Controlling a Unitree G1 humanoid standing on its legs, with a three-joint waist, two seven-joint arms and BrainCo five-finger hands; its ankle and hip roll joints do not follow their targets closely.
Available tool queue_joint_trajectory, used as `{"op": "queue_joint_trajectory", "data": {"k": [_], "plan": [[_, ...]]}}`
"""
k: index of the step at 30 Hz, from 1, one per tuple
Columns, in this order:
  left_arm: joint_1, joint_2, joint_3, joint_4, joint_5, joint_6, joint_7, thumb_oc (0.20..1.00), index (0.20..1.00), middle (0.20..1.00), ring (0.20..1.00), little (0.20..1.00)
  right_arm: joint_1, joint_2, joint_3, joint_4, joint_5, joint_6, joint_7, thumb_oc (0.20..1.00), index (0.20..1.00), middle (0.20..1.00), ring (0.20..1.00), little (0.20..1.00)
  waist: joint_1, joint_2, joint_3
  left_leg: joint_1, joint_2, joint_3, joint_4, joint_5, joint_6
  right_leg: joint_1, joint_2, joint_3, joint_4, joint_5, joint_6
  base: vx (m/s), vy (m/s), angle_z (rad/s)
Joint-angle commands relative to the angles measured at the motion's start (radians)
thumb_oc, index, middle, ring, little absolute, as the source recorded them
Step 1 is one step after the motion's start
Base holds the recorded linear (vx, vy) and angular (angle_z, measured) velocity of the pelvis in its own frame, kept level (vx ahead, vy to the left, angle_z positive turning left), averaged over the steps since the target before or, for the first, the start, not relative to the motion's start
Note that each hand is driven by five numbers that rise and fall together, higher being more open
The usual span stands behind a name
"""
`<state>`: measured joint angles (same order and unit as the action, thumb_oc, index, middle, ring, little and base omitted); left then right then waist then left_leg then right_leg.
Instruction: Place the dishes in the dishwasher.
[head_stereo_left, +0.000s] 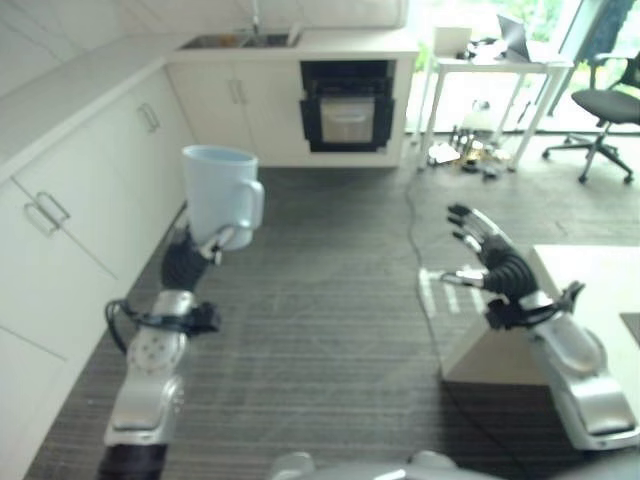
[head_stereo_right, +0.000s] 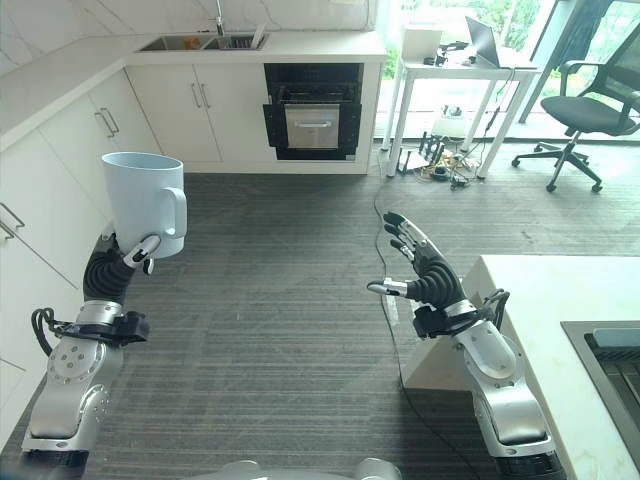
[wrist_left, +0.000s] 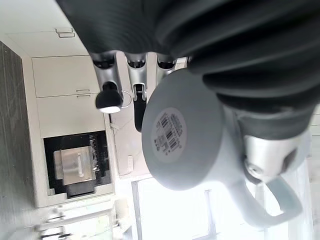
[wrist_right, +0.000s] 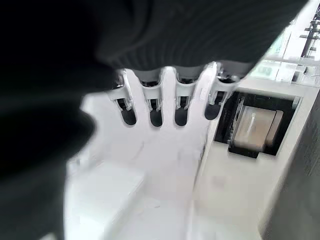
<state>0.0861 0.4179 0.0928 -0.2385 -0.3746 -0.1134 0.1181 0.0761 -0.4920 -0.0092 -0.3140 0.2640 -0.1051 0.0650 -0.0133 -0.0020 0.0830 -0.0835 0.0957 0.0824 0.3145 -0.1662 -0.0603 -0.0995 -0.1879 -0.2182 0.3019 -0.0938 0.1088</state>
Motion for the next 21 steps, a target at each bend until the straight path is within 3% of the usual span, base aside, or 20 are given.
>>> {"op": "queue_joint_trajectory", "data": {"k": [1, 15, 17, 19, 20, 21], "plan": [[-0.009, 0.037, 0.005, -0.097, -0.039, -0.098, 0.006, 0.2, 0.2, 0.2, 0.2, 0.2, -0.008, 0.004, -0.025, -0.018, 0.096, -0.078, -0.053, 1.0, 1.0, 1.0, 1.0, 1.0, -0.024, -0.021, 0.009, 0.005, -0.015, 0.091, -0.015, -0.056, 0.02, -0.002, 0.057, 0.05, -0.002, -0.072, 0.021, 0.02, -0.107, -0.14], [0.008, 0.039, 0.02, -0.102, -0.071, -0.106, -0.016, 0.2, 0.2, 0.2, 0.2, 0.2, 0.016, -0.002, -0.031, -0.039, 0.089, -0.078, -0.011, 1.0, 1.0, 1.0, 1.0, 1.0, -0.031, -0.01, 0.004, 0.025, 0.009, 0.097, -0.015, -0.032, -0.003, 0.012, 0.094, 0.061, -0.002, -0.096, -0.004, 0.03, -0.092, -0.02], [0.008, 0.037, 0.018, -0.1, -0.069, -0.113, -0.015, 0.2, 0.2, 0.2, 0.2, 0.2, 0.015, -0.013, -0.034, -0.041, 0.098, -0.082, -0.003, 1.0, 1.0, 1.0, 1.0, 1.0, -0.028, -0.02, 0.014, 0.034, 0.009, 0.113, -0.015, 0.008, -0.018, 0.017, 0.096, 0.071, -0.002, -0.095, -0.013, 0.05, -0.149, -0.04], [0.004, 0.034, 0.016, -0.103, -0.067, -0.114, -0.012, 0.2, 0.2, 0.2, 0.2, 0.2, 0.013, -0.027, -0.039, -0.044, 0.101, -0.084, 0.006, 1.0, 1.0, 1.0, 1.0, 1.0, -0.016, -0.052, 0.034, 0.046, 0.001, 0.119, -0.015, 0.154, -0.046, 0.027, 0.089, 0.098, -0.002, -0.094, -0.035, 0.06, -0.192, -0.03], [0.007, 0.03, 0.016, -0.106, -0.067, -0.114, -0.012, 0.2, 0.2, 0.2, 0.2, 0.2, 0.015, -0.033, -0.041, -0.043, 0.104, -0.087, 0.01, 1.0, 1.0, 1.0, 1.0, 1.0, -0.008, -0.064, 0.053, 0.011, -0.006, 0.1, 0.065, 0.201, -0.055, 0.036, 0.09, 0.114, -0.002, -0.091, -0.047, 0.03, -0.152, -0.03], [0.013, 0.024, 0.018, -0.11, -0.065, -0.114, -0.013, 0.2, 0.2, 0.2, 0.2, 0.2, 0.019, -0.034, -0.043, -0.04, 0.104, -0.092, 0.02, 1.0, 1.0, 1.0, 1.0, 1.0, -0.004, -0.067, 0.07, -0.038, -0.014, 0.084, 0.149, 0.209, -0.054, 0.041, 0.095, 0.123, -0.002, -0.087, -0.056, 0.07, -0.109, -0.04]]}}
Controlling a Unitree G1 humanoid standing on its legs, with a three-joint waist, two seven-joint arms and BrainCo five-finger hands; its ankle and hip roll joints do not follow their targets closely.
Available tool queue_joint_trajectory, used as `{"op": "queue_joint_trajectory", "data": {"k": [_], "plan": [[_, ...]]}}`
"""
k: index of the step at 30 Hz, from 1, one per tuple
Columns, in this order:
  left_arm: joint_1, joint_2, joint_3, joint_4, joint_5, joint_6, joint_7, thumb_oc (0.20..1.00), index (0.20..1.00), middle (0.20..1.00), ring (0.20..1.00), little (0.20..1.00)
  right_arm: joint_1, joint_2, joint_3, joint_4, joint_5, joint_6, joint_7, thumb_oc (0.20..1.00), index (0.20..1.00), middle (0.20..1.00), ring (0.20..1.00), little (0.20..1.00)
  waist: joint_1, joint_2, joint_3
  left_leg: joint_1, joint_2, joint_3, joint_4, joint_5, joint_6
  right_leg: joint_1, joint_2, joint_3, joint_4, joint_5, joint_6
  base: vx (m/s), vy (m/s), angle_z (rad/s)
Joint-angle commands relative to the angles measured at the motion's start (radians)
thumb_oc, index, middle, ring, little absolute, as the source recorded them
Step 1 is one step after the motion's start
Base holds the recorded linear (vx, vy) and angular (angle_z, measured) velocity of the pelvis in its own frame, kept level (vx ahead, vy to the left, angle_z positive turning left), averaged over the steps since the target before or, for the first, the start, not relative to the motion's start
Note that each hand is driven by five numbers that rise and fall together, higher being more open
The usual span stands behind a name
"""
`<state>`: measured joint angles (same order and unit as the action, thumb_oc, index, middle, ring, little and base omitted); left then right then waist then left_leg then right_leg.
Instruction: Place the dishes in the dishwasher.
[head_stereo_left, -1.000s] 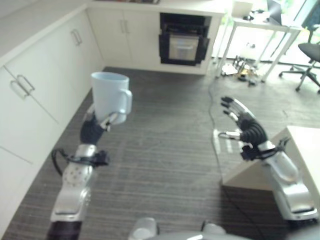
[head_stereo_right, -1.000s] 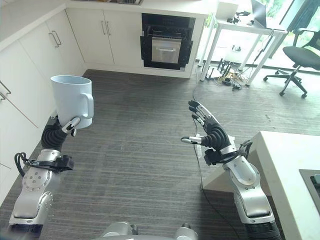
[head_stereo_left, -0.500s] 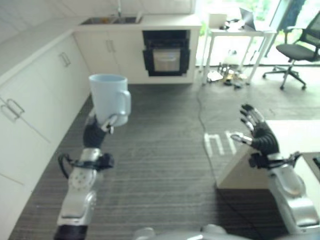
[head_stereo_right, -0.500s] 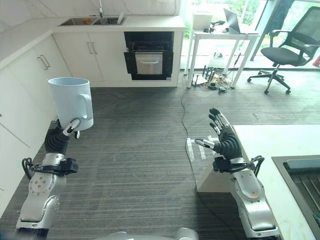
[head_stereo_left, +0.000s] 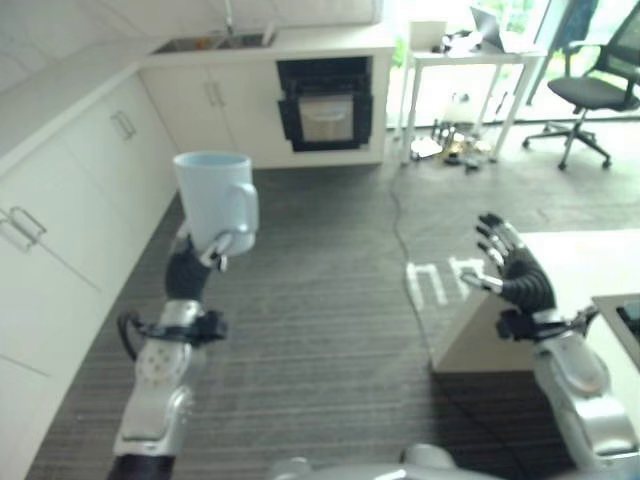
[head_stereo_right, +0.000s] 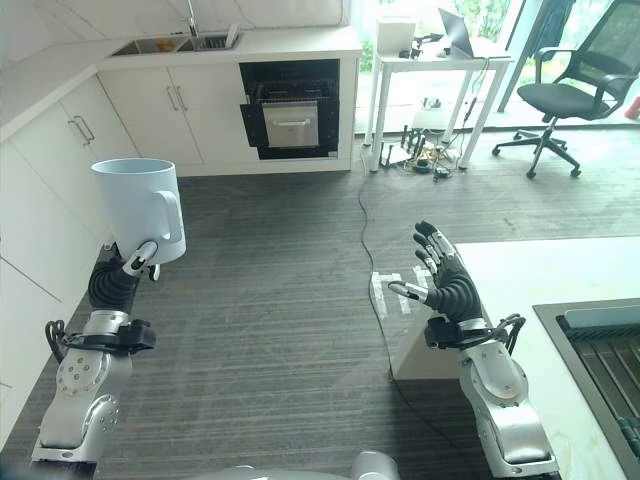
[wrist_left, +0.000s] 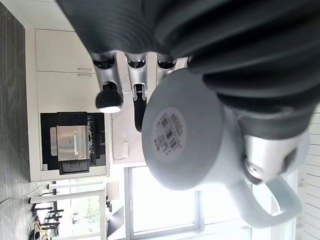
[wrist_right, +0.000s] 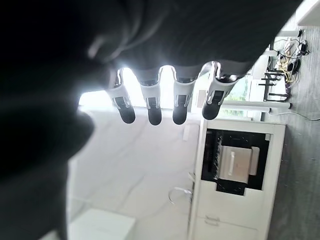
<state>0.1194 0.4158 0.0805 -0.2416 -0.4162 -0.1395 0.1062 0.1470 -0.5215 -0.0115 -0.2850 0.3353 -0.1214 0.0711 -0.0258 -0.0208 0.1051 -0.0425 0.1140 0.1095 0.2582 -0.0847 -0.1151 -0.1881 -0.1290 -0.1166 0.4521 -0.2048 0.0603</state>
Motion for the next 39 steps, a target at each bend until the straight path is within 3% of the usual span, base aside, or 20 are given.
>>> {"op": "queue_joint_trajectory", "data": {"k": [1, 2, 3, 5, 7, 10, 14, 18, 19, 22, 23, 24, 25, 26, 27, 29, 30, 32, 33, 39], "plan": [[-0.016, 0.019, 0.027, -0.105, -0.018, -0.085, -0.012, 0.2, 0.2, 0.2, 0.2, 0.2, -0.057, 0.003, -0.032, -0.054, 0.018, -0.077, 0.009, 1.0, 1.0, 1.0, 1.0, 1.0, 0.016, -0.047, 0.063, -0.116, -0.027, 0.066, 0.189, 0.127, 0.008, 0.144, 0.04, 0.02, -0.152, 0.021, -0.006, 0.16, 0.012, 0.13], [-0.014, 0.014, 0.024, -0.101, -0.012, -0.083, -0.017, 0.2, 0.2, 0.2, 0.2, 0.2, -0.071, 0.012, -0.021, -0.046, 0.012, -0.071, 0.003, 1.0, 1.0, 1.0, 1.0, 1.0, 0.022, -0.037, 0.069, -0.106, -0.01, 0.091, 0.066, 0.122, 0.017, 0.155, 0.045, 0.016, -0.152, 0.008, 0.007, 0.27, 0.162, 0.16], [-0.001, 0.012, 0.025, -0.101, -0.008, -0.084, -0.013, 0.2, 0.2, 0.2, 0.2, 0.2, -0.077, 0.017, -0.018, -0.046, 0.012, -0.061, 0.012, 1.0, 1.0, 1.0, 1.0, 1.0, 0.026, -0.004, 0.072, -0.138, 0.037, 0.091, 0.042, 0.089, 0.014, 0.174, 0.07, 0.014, -0.152, -0.014, 0.02, 0.3, 0.258, 0.16], [0.016, 0.014, 0.032, -0.088, -0.018, -0.1, -0.003, 0.2, 0.2, 0.2, 0.2, 0.2, -0.056, 0.018, -0.026, -0.046, 0.004, -0.067, 0.045, 1.0, 1.0, 1.0, 1.0, 1.0, 0.036, 0.039, 0.064, -0.242, 0.094, 0.031, 0.042, 0.092, -0.01, 0.213, 0.1, 0.025, -0.152, -0.047, 0.032, 0.37, 0.334, -0.07], [0.028, 0.014, 0.038, -0.072, -0.029, -0.123, -0.009, 0.2, 0.2, 0.2, 0.2, 0.2, -0.037, 0.002, -0.037, -0.037, 0.018, -0.09, 0.065, 1.0, 1.0, 1.0, 1.0, 1.0, 0.042, 0.051, 0.061, -0.282, 0.119, 0.015, 0.042, 0.123, -0.024, 0.249, 0.109, 0.031, -0.152, -0.076, 0.029, 0.32, 0.279, -0.16], [0.038, 0.013, 0.041, -0.076, -0.012, -0.127, -0.006, 0.2, 0.2, 0.2, 0.2, 0.2, -0.012, -0.01, -0.06, -0.054, 0.05, -0.095, 0.088, 1.0, 1.0, 1.0, 1.0, 1.0, 0.035, 0.051, 0.049, -0.275, 0.139, 0.052, 0.042, 0.09, -0.022, 0.272, 0.081, 0.016, -0.152, -0.091, 0.044, 0.26, 0.256, -0.58], [-0.005, 0.034, 0.033, -0.074, -0.004, -0.104, -0.002, 0.2, 0.2, 0.2, 0.2, 0.2, -0.031, 0.003, -0.044, -0.076, 0.041, -0.068, 0.054, 1.0, 1.0, 1.0, 1.0, 1.0, 0.061, 0.032, 0.015, -0.245, 0.081, 0.059, 0.042, 0.033, 0.021, 0.308, 0.018, 0.015, -0.152, -0.088, 0.087, 0.27, 0.284, -0.21], [-0.039, 0.042, 0.028, -0.08, -0.002, -0.079, -0.027, 0.2, 0.2, 0.2, 0.2, 0.2, -0.075, 0.016, -0.034, -0.068, 0.03, -0.051, -0.004, 1.0, 1.0, 1.0, 1.0, 1.0, 0.095, 0.006, -0.011, -0.247, 0.02, 0.034, 0.042, 0.014, 0.056, 0.329, -0.033, -0.005, -0.152, -0.063, 0.12, 0.18, 0.216, 0.3], [-0.047, 0.043, 0.029, -0.081, -0.002, -0.072, -0.035, 0.2, 0.2, 0.2, 0.2, 0.2, -0.083, 0.022, -0.033, -0.065, 0.023, -0.047, -0.011, 1.0, 1.0, 1.0, 1.0, 1.0, 0.097, -0.003, -0.016, -0.245, 0.0, 0.03, 0.042, 0.007, 0.07, 0.336, -0.044, -0.008, -0.152, -0.025, 0.132, 0.2, 0.269, 0.46], [-0.063, 0.036, 0.029, -0.084, 0.005, -0.049, -0.054, 0.2, 0.2, 0.2, 0.2, 0.2, -0.079, 0.056, -0.03, -0.065, 0.004, -0.047, -0.015, 1.0, 1.0, 1.0, 1.0, 1.0, 0.078, -0.002, -0.027, -0.208, -0.049, 0.005, 0.042, -0.03, 0.109, 0.354, -0.048, -0.021, -0.143, 0.222, 0.159, 0.23, 0.324, 0.41], [-0.065, 0.035, 0.029, -0.083, 0.014, -0.041, -0.055, 0.2, 0.2, 0.2, 0.2, 0.2, -0.066, 0.069, -0.027, -0.069, -0.002, -0.051, -0.003, 1.0, 1.0, 1.0, 1.0, 1.0, 0.062, 0.018, -0.017, -0.173, -0.058, -0.006, 0.042, -0.052, 0.12, 0.282, -0.039, -0.023, 0.004, 0.268, 0.157, 0.21, 0.346, 0.33], [-0.062, 0.031, 0.031, -0.081, 0.016, -0.03, -0.057, 0.2, 0.2, 0.2, 0.2, 0.2, -0.064, 0.08, -0.014, -0.068, -0.018, -0.047, 0.003, 1.0, 1.0, 1.0, 1.0, 1.0, 0.054, 0.033, -0.008, -0.145, -0.059, -0.008, 0.042, -0.064, 0.123, 0.201, -0.042, -0.032, 0.102, 0.274, 0.143, 0.22, 0.322, 0.16], [-0.061, 0.028, 0.032, -0.079, 0.016, -0.019, -0.054, 0.2, 0.2, 0.2, 0.2, 0.2, -0.07, 0.083, 0.001, -0.059, -0.036, -0.045, 0.008, 1.0, 1.0, 1.0, 1.0, 1.0, 0.048, 0.037, -0.001, -0.125, -0.063, -0.007, 0.042, -0.073, 0.123, 0.145, -0.038, -0.05, 0.105, 0.252, 0.126, 0.19, 0.187, 0.06], [-0.062, 0.031, 0.036, -0.079, 0.007, -0.014, -0.056, 0.2, 0.2, 0.2, 0.2, 0.2, -0.073, 0.075, 0.005, -0.055, -0.036, -0.047, 0.011, 1.0, 1.0, 1.0, 1.0, 1.0, 0.047, 0.038, 0.002, -0.117, -0.065, -0.009, 0.042, -0.071, 0.121, 0.13, -0.02, -0.073, 0.066, 0.214, 0.112, 0.26, 0.034, -0.09], [-0.06, 0.032, 0.043, -0.078, -0.008, -0.01, -0.07, 0.2, 0.2, 0.2, 0.2, 0.2, -0.072, 0.065, 0.0, -0.049, -0.026, -0.053, 0.012, 1.0, 1.0, 1.0, 1.0, 1.0, 0.044, 0.032, 0.012, -0.097, -0.073, -0.013, 0.042, -0.08, 0.114, 0.127, -0.003, -0.131, -0.057, 0.19, 0.096, 0.25, -0.051, 0.06], [-0.043, 0.032, 0.048, -0.08, -0.008, -0.019, -0.083, 0.2, 0.2, 0.2, 0.2, 0.2, -0.057, 0.056, -0.019, -0.038, -0.006, -0.073, 0.022, 1.0, 1.0, 1.0, 1.0, 1.0, 0.022, 0.008, 0.039, -0.049, -0.084, -0.01, 0.042, -0.118, 0.104, 0.064, -0.038, -0.173, -0.152, 0.191, 0.094, 0.25, -0.164, 0.26], [-0.036, 0.032, 0.047, -0.083, -0.004, -0.02, -0.084, 0.2, 0.2, 0.2, 0.2, 0.2, -0.051, 0.053, -0.024, -0.037, 0.001, -0.077, 0.026, 1.0, 1.0, 1.0, 1.0, 1.0, 0.015, -0.005, 0.043, -0.037, -0.094, -0.004, 0.042, -0.132, 0.103, 0.029, -0.056, -0.165, -0.152, 0.187, 0.1, 0.34, -0.253, 0.66], [-0.022, 0.04, 0.004, -0.09, 0.006, -0.038, -0.081, 0.2, 0.2, 0.2, 0.2, 0.2, -0.014, 0.045, -0.04, -0.051, 0.007, -0.078, 0.029, 1.0, 1.0, 1.0, 1.0, 1.0, -0.049, -0.027, 0.058, 0.034, -0.113, -0.011, 0.042, -0.201, 0.107, -0.188, -0.119, -0.041, -0.152, 0.225, 0.133, 0.57, -0.362, 0.64], [-0.018, 0.044, -0.003, -0.09, 0.003, -0.047, -0.085, 0.2, 0.2, 0.2, 0.2, 0.2, -0.002, 0.045, -0.042, -0.057, 0.011, -0.08, 0.021, 1.0, 1.0, 1.0, 1.0, 1.0, -0.058, -0.031, 0.057, 0.051, -0.117, -0.016, 0.042, -0.218, 0.111, -0.213, -0.123, -0.03, -0.152, 0.219, 0.139, 0.61, -0.409, 0.66], [-0.01, 0.051, -0.001, -0.115, -0.018, -0.031, -0.08, 0.2, 0.2, 0.2, 0.2, 0.2, -0.014, 0.029, -0.036, -0.073, 0.015, -0.056, -0.003, 1.0, 1.0, 1.0, 1.0, 1.0, -0.077, -0.036, 0.006, 0.139, -0.108, -0.027, 0.042, -0.257, 0.095, -0.139, -0.09, -0.025, -0.152, 0.242, 0.131, 0.38, -0.287, 0.55]]}}
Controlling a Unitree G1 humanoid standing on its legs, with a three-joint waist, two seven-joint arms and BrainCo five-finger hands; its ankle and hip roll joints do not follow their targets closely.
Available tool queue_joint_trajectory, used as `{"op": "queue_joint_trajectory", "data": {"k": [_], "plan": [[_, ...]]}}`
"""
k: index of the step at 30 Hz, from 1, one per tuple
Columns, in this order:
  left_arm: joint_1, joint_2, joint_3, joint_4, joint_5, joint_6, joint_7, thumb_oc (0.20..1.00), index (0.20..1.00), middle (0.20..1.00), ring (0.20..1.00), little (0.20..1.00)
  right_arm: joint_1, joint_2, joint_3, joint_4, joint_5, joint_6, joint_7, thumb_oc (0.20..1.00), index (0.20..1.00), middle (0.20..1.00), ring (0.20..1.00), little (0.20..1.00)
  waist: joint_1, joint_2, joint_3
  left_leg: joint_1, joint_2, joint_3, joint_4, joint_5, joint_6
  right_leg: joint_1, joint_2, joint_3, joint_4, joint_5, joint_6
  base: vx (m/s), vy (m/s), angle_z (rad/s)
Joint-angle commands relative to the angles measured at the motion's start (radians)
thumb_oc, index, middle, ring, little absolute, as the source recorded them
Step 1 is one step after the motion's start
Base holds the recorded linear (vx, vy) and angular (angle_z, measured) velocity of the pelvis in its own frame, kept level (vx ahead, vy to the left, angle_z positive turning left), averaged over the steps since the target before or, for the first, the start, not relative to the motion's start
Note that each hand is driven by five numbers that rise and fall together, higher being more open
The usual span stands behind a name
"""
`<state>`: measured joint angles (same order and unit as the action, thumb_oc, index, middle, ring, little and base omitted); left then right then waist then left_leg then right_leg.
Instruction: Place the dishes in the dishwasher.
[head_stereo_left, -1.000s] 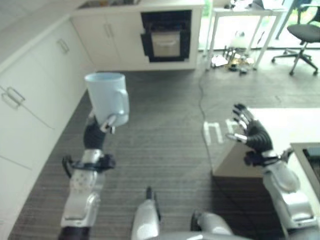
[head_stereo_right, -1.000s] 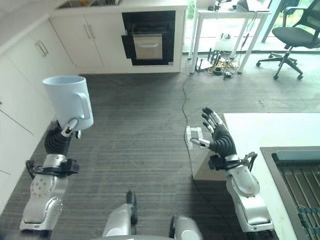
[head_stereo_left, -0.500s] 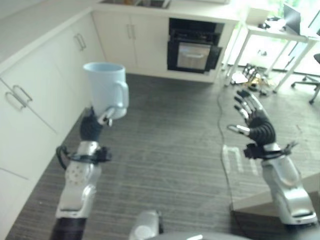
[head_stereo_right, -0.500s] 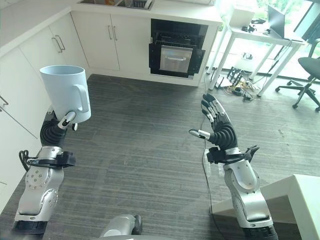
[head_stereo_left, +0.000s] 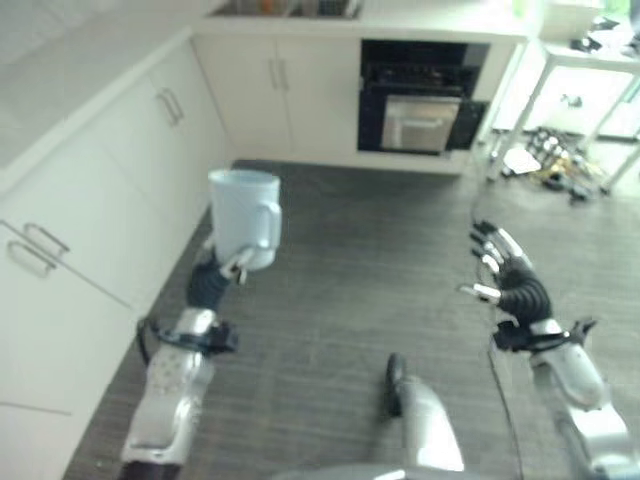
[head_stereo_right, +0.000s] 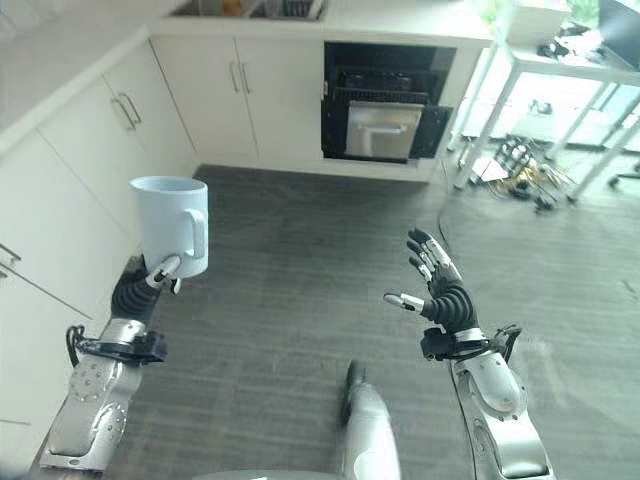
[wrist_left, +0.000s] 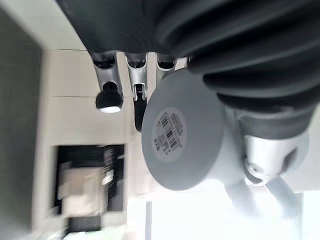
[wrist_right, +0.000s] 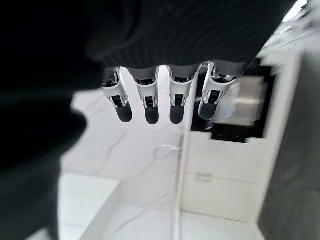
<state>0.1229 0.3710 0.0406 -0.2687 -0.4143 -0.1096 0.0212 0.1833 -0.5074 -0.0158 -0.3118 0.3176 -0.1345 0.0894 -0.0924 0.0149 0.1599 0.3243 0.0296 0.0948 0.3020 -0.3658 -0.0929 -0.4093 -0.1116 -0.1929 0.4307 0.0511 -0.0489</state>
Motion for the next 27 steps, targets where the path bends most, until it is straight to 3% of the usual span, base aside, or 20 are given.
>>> {"op": "queue_joint_trajectory", "data": {"k": [1, 3, 4, 5, 6, 7, 8, 10, 11, 12, 14, 15, 18, 21, 25, 27], "plan": [[-0.012, 0.094, 0.041, -0.09, -0.022, -0.061, 0.008, 0.2, 0.2, 0.2, 0.2, 0.2, -0.052, 0.012, -0.033, -0.047, 0.035, -0.041, -0.019, 1.0, 1.0, 1.0, 1.0, 1.0, -0.015, -0.069, -0.053, -0.215, -0.013, -0.006, -0.002, 0.019, 0.067, 0.088, -0.104, 0.046, -0.131, -0.015, 0.235, 0.32, -0.26, -0.5], [-0.009, 0.093, 0.046, -0.099, -0.028, -0.062, 0.017, 0.2, 0.2, 0.2, 0.2, 0.2, -0.051, 0.0, -0.04, -0.056, 0.042, -0.035, -0.01, 1.0, 1.0, 1.0, 1.0, 1.0, -0.029, -0.053, -0.069, -0.181, 0.031, 0.023, -0.002, 0.077, 0.035, 0.105, -0.076, 0.029, -0.131, -0.035, 0.207, 0.29, -0.263, -0.41], [-0.005, 0.092, 0.05, -0.103, -0.03, -0.059, 0.018, 0.2, 0.2, 0.2, 0.2, 0.2, -0.044, -0.006, -0.048, -0.059, 0.052, -0.036, -0.001, 1.0, 1.0, 1.0, 1.0, 1.0, -0.034, -0.043, -0.077, -0.164, 0.058, 0.028, -0.002, 0.17, 0.008, 0.116, -0.048, 0.024, -0.131, -0.056, 0.186, 0.22, -0.237, -0.4], [-0.001, 0.091, 0.051, -0.104, -0.03, -0.059, 0.017, 0.2, 0.2, 0.2, 0.2, 0.2, -0.037, -0.009, -0.052, -0.062, 0.059, -0.034, 0.006, 1.0, 1.0, 1.0, 1.0, 1.0, -0.035, -0.039, -0.079, -0.16, 0.071, 0.028, -0.002, 0.217, -0.007, 0.123, -0.033, 0.025, -0.131, -0.067, 0.175, 0.29, -0.303, -0.47], [0.009, 0.084, 0.052, -0.108, -0.024, -0.06, 0.024, 0.2, 0.2, 0.2, 0.2, 0.2, -0.029, -0.013, -0.055, -0.064, 0.064, -0.033, 0.024, 1.0, 1.0, 1.0, 1.0, 1.0, -0.029, -0.039, -0.083, -0.144, 0.077, 0.021, -0.002, 0.354, -0.033, 0.145, -0.008, 0.036, -0.131, -0.094, 0.153, 0.3, -0.341, -0.51], [0.019, 0.072, 0.049, -0.109, -0.013, -0.067, 0.032, 0.2, 0.2, 0.2, 0.2, 0.2, -0.026, -0.017, -0.054, -0.062, 0.067, -0.037, 0.045, 1.0, 1.0, 1.0, 1.0, 1.0, -0.013, -0.06, -0.074, -0.172, 0.064, 0.019, 0.083, 0.444, -0.05, 0.182, -0.001, 0.061, -0.131, -0.119, 0.128, 0.28, -0.336, -0.69], [0.023, 0.066, 0.047, -0.109, -0.008, -0.071, 0.036, 0.2, 0.2, 0.2, 0.2, 0.2, -0.025, -0.017, -0.051, -0.058, 0.063, -0.04, 0.051, 1.0, 1.0, 1.0, 1.0, 1.0, -0.005, -0.07, -0.065, -0.217, 0.056, 0.015, 0.16, 0.455, -0.052, 0.201, 0.002, 0.072, -0.131, -0.128, 0.118, 0.22, -0.307, -1.03], [0.022, 0.059, 0.044, -0.1, -0.002, -0.073, 0.032, 0.2, 0.2, 0.2, 0.2, 0.2, -0.037, -0.017, -0.046, -0.043, 0.056, -0.038, 0.045, 1.0, 1.0, 1.0, 1.0, 1.0, 0.02, -0.09, -0.038, -0.358, 0.048, 0.021, 0.277, 0.425, -0.026, 0.25, 0.001, 0.09, -0.131, -0.146, 0.105, 0.16, -0.167, -1.09], [0.02, 0.058, 0.044, -0.093, 0.0, -0.074, 0.022, 0.2, 0.2, 0.2, 0.2, 0.2, -0.054, -0.022, -0.037, -0.027, 0.063, -0.036, 0.026, 1.0, 1.0, 1.0, 1.0, 1.0, 0.039, -0.091, -0.025, -0.405, 0.042, 0.034, 0.238, 0.39, -0.001, 0.279, 0.008, 0.099, -0.131, -0.165, 0.109, 0.28, 0.012, -0.59], [0.033, 0.061, 0.058, -0.089, -0.002, -0.082, 0.011, 0.2, 0.2, 0.2, 0.2, 0.2, -0.071, -0.016, -0.036, -0.016, 0.072, -0.029, 0.034, 1.0, 1.0, 1.0, 1.0, 1.0, 0.049, -0.075, -0.019, -0.387, 0.048, 0.07, 0.028, 0.371, 0.015, 0.298, 0.025, 0.118, -0.131, -0.191, 0.127, 0.29, 0.109, -0.57], [0.045, 0.064, 0.067, -0.079, -0.015, -0.096, 0.003, 0.2, 0.2, 0.2, 0.2, 0.2, -0.062, -0.001, -0.033, -0.018, 0.05, -0.032, 0.047, 1.0, 1.0, 1.0, 1.0, 1.0, 0.06, -0.028, -0.005, -0.492, 0.078, 0.039, -0.002, 0.297, 0.008, 0.326, 0.064, 0.13, -0.131, -0.217, 0.144, 0.26, 0.222, -1.0], [0.045, 0.062, 0.064, -0.074, -0.014, -0.101, 0.007, 0.2, 0.2, 0.2, 0.2, 0.2, -0.056, 0.004, -0.03, -0.021, 0.042, -0.034, 0.052, 1.0, 1.0, 1.0, 1.0, 1.0, 0.064, -0.016, -0.003, -0.536, 0.091, 0.022, -0.002, 0.288, 0.0, 0.341, 0.075, 0.139, -0.131, -0.232, 0.147, 0.27, 0.198, -0.49], [0.047, 0.058, 0.049, -0.056, -0.01, -0.13, -0.003, 0.2, 0.2, 0.2, 0.2, 0.2, -0.033, -0.005, -0.031, -0.019, 0.043, -0.056, 0.051, 1.0, 1.0, 1.0, 1.0, 1.0, 0.083, 0.004, -0.003, -0.638, 0.142, 0.028, -0.002, 0.339, -0.024, 0.419, 0.102, 0.15, -0.131, -0.296, 0.145, 0.32, 0.218, -0.39], [0.031, 0.073, 0.059, -0.047, -0.028, -0.125, 0.013, 0.2, 0.2, 0.2, 0.2, 0.2, -0.019, -0.02, -0.053, -0.043, 0.072, -0.04, 0.087, 1.0, 1.0, 1.0, 1.0, 1.0, 0.089, 0.006, -0.023, -0.616, 0.145, 0.035, -0.002, 0.317, -0.009, 0.455, 0.069, 0.137, -0.131, -0.322, 0.165, 0.36, 0.312, -0.65], [-0.038, 0.078, 0.056, -0.05, -0.008, -0.092, -0.003, 0.2, 0.2, 0.2, 0.2, 0.2, -0.077, 0.007, -0.027, -0.039, 0.041, -0.014, 0.036, 1.0, 1.0, 1.0, 1.0, 1.0, 0.133, -0.032, -0.069, -0.595, 0.072, 0.033, -0.002, 0.273, 0.044, 0.486, -0.006, 0.105, -0.131, -0.309, 0.206, 0.3, 0.321, 0.1], [-0.04, 0.076, 0.064, -0.054, -0.005, -0.085, -0.009, 0.2, 0.2, 0.2, 0.2, 0.2, -0.089, 0.016, -0.021, -0.034, 0.032, -0.011, 0.035, 1.0, 1.0, 1.0, 1.0, 1.0, 0.144, -0.042, -0.076, -0.591, 0.049, 0.023, -0.002, 0.265, 0.061, 0.499, -0.019, 0.101, -0.131, -0.28, 0.217, 0.2, 0.273, 0.26]]}}
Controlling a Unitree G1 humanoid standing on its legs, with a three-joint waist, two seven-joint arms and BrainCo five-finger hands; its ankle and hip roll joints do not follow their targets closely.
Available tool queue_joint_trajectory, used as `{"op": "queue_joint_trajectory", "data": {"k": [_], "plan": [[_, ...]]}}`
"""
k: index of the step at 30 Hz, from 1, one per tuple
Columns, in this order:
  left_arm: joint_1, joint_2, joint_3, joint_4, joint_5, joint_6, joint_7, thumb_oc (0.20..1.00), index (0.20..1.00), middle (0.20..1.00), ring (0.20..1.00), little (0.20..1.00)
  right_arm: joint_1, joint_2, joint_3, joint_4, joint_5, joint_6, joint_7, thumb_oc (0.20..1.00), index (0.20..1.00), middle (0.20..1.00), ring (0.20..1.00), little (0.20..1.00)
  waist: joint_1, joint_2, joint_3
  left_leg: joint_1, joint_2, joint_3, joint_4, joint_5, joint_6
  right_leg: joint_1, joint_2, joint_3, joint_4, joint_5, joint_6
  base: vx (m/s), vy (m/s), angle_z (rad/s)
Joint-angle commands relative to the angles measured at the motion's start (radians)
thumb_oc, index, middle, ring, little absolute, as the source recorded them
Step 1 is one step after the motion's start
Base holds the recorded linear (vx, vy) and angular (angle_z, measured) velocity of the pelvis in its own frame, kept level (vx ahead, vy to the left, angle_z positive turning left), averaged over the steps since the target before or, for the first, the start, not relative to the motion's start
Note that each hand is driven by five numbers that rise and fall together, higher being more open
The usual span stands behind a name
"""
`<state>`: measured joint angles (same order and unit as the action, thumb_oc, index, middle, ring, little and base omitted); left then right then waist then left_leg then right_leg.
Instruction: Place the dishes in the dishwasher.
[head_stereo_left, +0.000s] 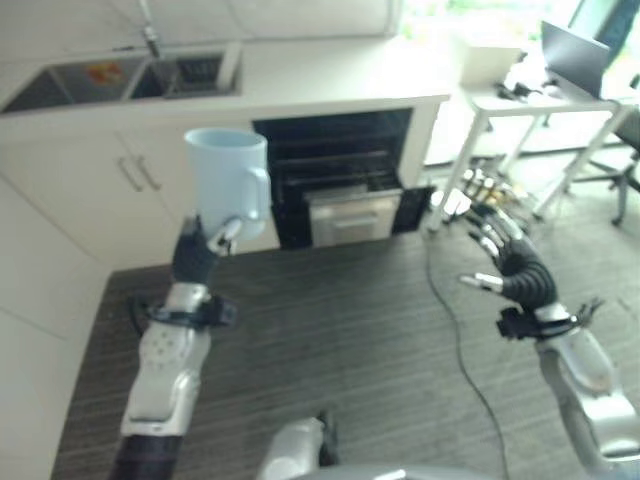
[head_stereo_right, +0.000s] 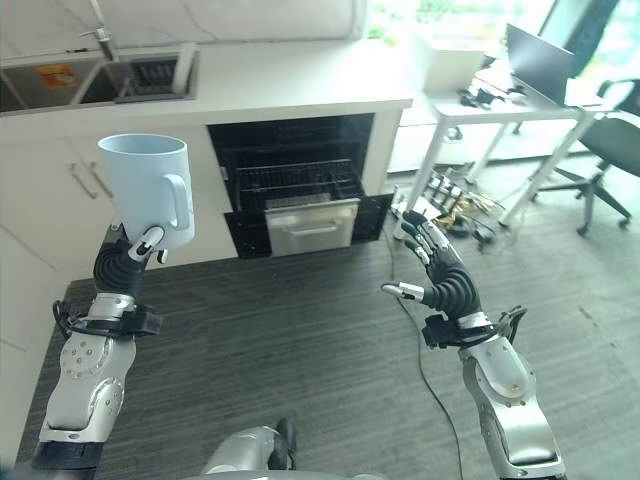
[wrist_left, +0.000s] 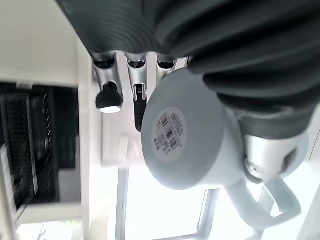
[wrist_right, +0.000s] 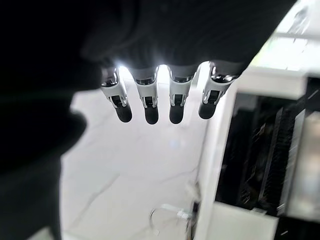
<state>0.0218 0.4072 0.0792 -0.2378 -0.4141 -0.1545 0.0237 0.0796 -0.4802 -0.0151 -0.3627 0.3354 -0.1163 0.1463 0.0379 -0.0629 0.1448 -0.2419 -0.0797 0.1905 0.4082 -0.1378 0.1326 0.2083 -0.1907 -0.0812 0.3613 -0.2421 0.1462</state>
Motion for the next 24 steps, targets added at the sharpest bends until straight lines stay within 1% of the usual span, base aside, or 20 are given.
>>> {"op": "queue_joint_trajectory", "data": {"k": [1, 2, 3, 4, 5, 6, 7, 8, 9, 10, 11, 12, 13, 15, 16, 17, 18, 19, 22, 24], "plan": [[0.058, 0.041, 0.03, -0.088, -0.007, -0.029, -0.016, 0.2, 0.2, 0.2, 0.2, 0.2, 0.01, -0.004, -0.019, 0.02, 0.009, -0.031, -0.021, 1.0, 1.0, 1.0, 1.0, 1.0, 0.018, 0.03, -0.065, -0.021, 0.144, -0.076, -0.108, 0.03, -0.153, -0.11, 0.057, -0.012, -0.061, 0.045, 0.029, 0.16, 0.222, 0.28], [0.056, 0.04, 0.028, -0.083, -0.007, -0.025, -0.021, 0.2, 0.2, 0.2, 0.2, 0.2, 0.008, 0.004, -0.014, 0.022, 0.003, -0.033, -0.019, 1.0, 1.0, 1.0, 1.0, 1.0, 0.017, 0.025, -0.068, -0.014, 0.128, -0.08, -0.108, 0.024, -0.141, -0.096, 0.056, -0.014, -0.061, 0.103, 0.041, 0.18, 0.255, 0.23], [0.057, 0.036, 0.026, -0.084, 0.002, -0.023, -0.025, 0.2, 0.2, 0.2, 0.2, 0.2, 0.007, 0.012, -0.011, 0.018, -0.002, -0.029, -0.016, 1.0, 1.0, 1.0, 1.0, 1.0, 0.011, 0.026, -0.069, 0.001, 0.116, -0.086, -0.108, 0.013, -0.13, -0.09, 0.059, -0.023, -0.061, 0.178, 0.051, 0.2, 0.271, 0.12], [0.059, 0.035, 0.026, -0.082, 0.01, -0.024, -0.028, 0.2, 0.2, 0.2, 0.2, 0.2, 0.011, 0.021, -0.008, 0.015, -0.006, -0.029, -0.007, 1.0, 1.0, 1.0, 1.0, 1.0, -0.001, 0.039, -0.066, 0.023, 0.115, -0.097, -0.108, -0.001, -0.121, -0.097, 0.078, -0.029, -0.023, 0.259, 0.057, 0.15, 0.225, 0.17], [0.06, 0.034, 0.027, -0.081, 0.011, -0.024, -0.03, 0.2, 0.2, 0.2, 0.2, 0.2, 0.013, 0.022, -0.008, 0.014, -0.006, -0.029, -0.002, 1.0, 1.0, 1.0, 1.0, 1.0, -0.005, 0.044, -0.063, 0.03, 0.114, -0.1, -0.108, -0.006, -0.119, -0.114, 0.083, -0.027, 0.01, 0.272, 0.057, 0.15, 0.243, 0.29], [0.057, 0.036, 0.025, -0.077, 0.014, -0.023, -0.028, 0.2, 0.2, 0.2, 0.2, 0.2, 0.015, 0.026, 0.005, 0.018, -0.014, -0.033, 0.004, 1.0, 1.0, 1.0, 1.0, 1.0, -0.019, 0.065, -0.049, 0.059, 0.119, -0.112, -0.108, -0.019, -0.114, -0.207, 0.103, -0.026, 0.148, 0.284, 0.048, 0.1, 0.185, 0.19], [0.048, 0.036, 0.023, -0.071, 0.015, -0.022, -0.026, 0.2, 0.2, 0.2, 0.2, 0.2, 0.009, 0.029, 0.018, 0.027, -0.025, -0.038, 0.005, 1.0, 1.0, 1.0, 1.0, 1.0, -0.023, 0.071, -0.04, 0.071, 0.122, -0.112, -0.108, -0.024, -0.114, -0.262, 0.094, -0.044, 0.173, 0.273, 0.035, 0.17, 0.127, 0.14], [0.021, 0.038, 0.022, -0.056, 0.007, -0.017, -0.029, 0.2, 0.2, 0.2, 0.2, 0.2, -0.003, 0.022, 0.031, 0.051, -0.039, -0.054, 0.004, 1.0, 1.0, 1.0, 1.0, 1.0, -0.024, 0.066, -0.025, 0.083, 0.117, -0.122, -0.108, -0.026, -0.124, -0.284, 0.069, -0.089, 0.101, 0.234, 0.015, 0.14, -0.033, 0.11], [0.006, 0.04, 0.022, -0.057, 0.006, -0.01, -0.031, 0.2, 0.2, 0.2, 0.2, 0.2, -0.007, 0.019, 0.03, 0.053, -0.033, -0.056, 0.003, 1.0, 1.0, 1.0, 1.0, 1.0, -0.024, 0.061, -0.016, 0.09, 0.116, -0.126, -0.108, -0.029, -0.129, -0.279, 0.052, -0.11, 0.031, 0.23, 0.013, 0.15, -0.142, 0.2], [-0.006, 0.04, 0.018, -0.057, 0.011, -0.011, -0.03, 0.2, 0.2, 0.2, 0.2, 0.2, -0.012, 0.018, 0.029, 0.055, -0.029, -0.062, 0.001, 1.0, 1.0, 1.0, 1.0, 1.0, -0.028, 0.058, -0.003, 0.101, 0.119, -0.13, -0.108, -0.036, -0.134, -0.282, 0.034, -0.132, -0.036, 0.238, 0.012, 0.08, -0.176, 0.36], [-0.011, 0.041, 0.014, -0.057, 0.013, -0.013, -0.025, 0.2, 0.2, 0.2, 0.2, 0.2, -0.017, 0.016, 0.03, 0.058, -0.027, -0.069, -0.004, 1.0, 1.0, 1.0, 1.0, 1.0, -0.034, 0.051, 0.009, 0.112, 0.119, -0.131, -0.108, -0.046, -0.139, -0.305, 0.008, -0.136, -0.061, 0.243, 0.015, 0.07, -0.242, 0.34], [-0.015, 0.044, 0.008, -0.06, 0.018, -0.017, -0.018, 0.2, 0.2, 0.2, 0.2, 0.2, -0.024, 0.014, 0.031, 0.063, -0.02, -0.078, -0.009, 1.0, 1.0, 1.0, 1.0, 1.0, -0.042, 0.037, 0.026, 0.126, 0.118, -0.125, -0.108, -0.063, -0.146, -0.359, -0.036, -0.122, -0.061, 0.234, 0.022, 0.24, -0.515, 0.51], [-0.017, 0.049, -0.012, -0.072, 0.031, -0.014, 0.008, 0.2, 0.2, 0.2, 0.2, 0.2, -0.045, 0.018, 0.04, 0.059, -0.015, -0.065, -0.023, 1.0, 1.0, 1.0, 1.0, 1.0, -0.067, 0.012, 0.049, 0.166, 0.114, -0.121, -0.108, -0.107, -0.154, -0.498, -0.104, -0.031, -0.061, 0.259, 0.059, 0.32, -0.553, 0.29], [-0.006, 0.053, -0.019, -0.079, 0.034, -0.017, 0.013, 0.2, 0.2, 0.2, 0.2, 0.2, -0.038, 0.025, 0.046, 0.043, -0.018, -0.053, -0.029, 1.0, 1.0, 1.0, 1.0, 1.0, -0.077, 0.01, 0.054, 0.194, 0.117, -0.134, -0.108, -0.131, -0.153, -0.549, -0.116, 0.006, -0.061, 0.263, 0.069, 0.32, -0.409, 0.18], [0.003, 0.058, -0.018, -0.082, 0.032, -0.022, 0.012, 0.2, 0.2, 0.2, 0.2, 0.2, -0.032, 0.026, 0.047, 0.037, -0.018, -0.05, -0.03, 1.0, 1.0, 1.0, 1.0, 1.0, -0.078, 0.008, 0.054, 0.208, 0.117, -0.142, -0.108, -0.145, -0.151, -0.555, -0.12, 0.007, -0.061, 0.272, 0.072, 0.3, -0.359, 0.42], [0.017, 0.064, -0.014, -0.086, 0.028, -0.027, 0.003, 0.2, 0.2, 0.2, 0.2, 0.2, -0.019, 0.021, 0.048, 0.035, -0.01, -0.055, -0.034, 1.0, 1.0, 1.0, 1.0, 1.0, -0.078, 0.002, 0.052, 0.225, 0.119, -0.151, -0.108, -0.16, -0.151, -0.558, -0.126, 0.007, -0.061, 0.266, 0.08, 0.28, -0.416, 0.48], [0.021, 0.064, -0.016, -0.092, 0.035, -0.028, 0.004, 0.2, 0.2, 0.2, 0.2, 0.2, -0.012, 0.02, 0.051, 0.033, -0.007, -0.06, -0.038, 1.0, 1.0, 1.0, 1.0, 1.0, -0.077, 0.0, 0.044, 0.229, 0.124, -0.153, -0.108, -0.165, -0.157, -0.554, -0.131, 0.004, -0.061, 0.259, 0.084, 0.29, -0.534, 0.51], [0.024, 0.07, -0.019, -0.102, 0.031, -0.024, 0.01, 0.2, 0.2, 0.2, 0.2, 0.2, -0.012, 0.018, 0.055, 0.032, -0.009, -0.06, -0.05, 1.0, 1.0, 1.0, 1.0, 1.0, -0.076, -0.003, 0.033, 0.239, 0.139, -0.151, -0.108, -0.172, -0.17, -0.54, -0.131, -0.003, -0.061, 0.265, 0.091, 0.22, -0.482, 0.48], [0.042, 0.072, -0.008, -0.114, 0.007, -0.02, 0.01, 0.2, 0.2, 0.2, 0.2, 0.2, -0.017, 0.007, 0.055, 0.019, 0.0, -0.045, -0.063, 1.0, 1.0, 1.0, 1.0, 1.0, -0.09, -0.001, 0.01, 0.298, 0.166, -0.159, -0.108, -0.196, -0.193, -0.52, -0.112, -0.009, -0.061, 0.268, 0.09, 0.22, -0.393, 0.3], [0.062, 0.068, 0.004, -0.13, -0.004, -0.017, 0.004, 0.2, 0.2, 0.2, 0.2, 0.2, -0.018, 0.003, 0.049, 0.008, 0.0, -0.034, -0.058, 1.0, 1.0, 1.0, 1.0, 1.0, -0.109, 0.011, -0.009, 0.344, 0.191, -0.172, -0.108, -0.211, -0.211, -0.518, -0.082, -0.006, -0.061, 0.266, 0.076, 0.23, -0.365, -0.22]]}}
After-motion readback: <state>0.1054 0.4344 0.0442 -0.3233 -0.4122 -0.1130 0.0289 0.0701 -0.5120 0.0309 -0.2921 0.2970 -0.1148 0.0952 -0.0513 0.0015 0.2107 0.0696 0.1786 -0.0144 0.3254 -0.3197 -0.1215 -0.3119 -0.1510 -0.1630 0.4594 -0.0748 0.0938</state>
